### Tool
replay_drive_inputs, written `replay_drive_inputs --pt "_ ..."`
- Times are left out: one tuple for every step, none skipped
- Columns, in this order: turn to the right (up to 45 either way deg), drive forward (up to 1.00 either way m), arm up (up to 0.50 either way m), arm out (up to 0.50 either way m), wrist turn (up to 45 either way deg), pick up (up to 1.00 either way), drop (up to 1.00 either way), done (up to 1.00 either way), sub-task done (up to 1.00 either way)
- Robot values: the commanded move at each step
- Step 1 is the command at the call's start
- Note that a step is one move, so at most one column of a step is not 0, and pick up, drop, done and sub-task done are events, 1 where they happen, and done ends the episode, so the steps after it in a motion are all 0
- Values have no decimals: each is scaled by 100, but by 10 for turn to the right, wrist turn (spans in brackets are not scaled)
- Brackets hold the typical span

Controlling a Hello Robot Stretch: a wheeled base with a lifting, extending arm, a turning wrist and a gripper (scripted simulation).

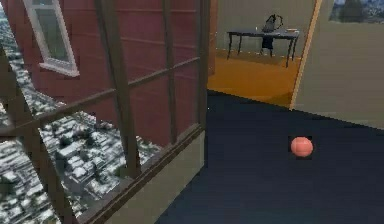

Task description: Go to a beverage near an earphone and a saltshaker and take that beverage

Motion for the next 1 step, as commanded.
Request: replay_drive_inputs --pt "210 0 0 0 0 0 0 0 0"
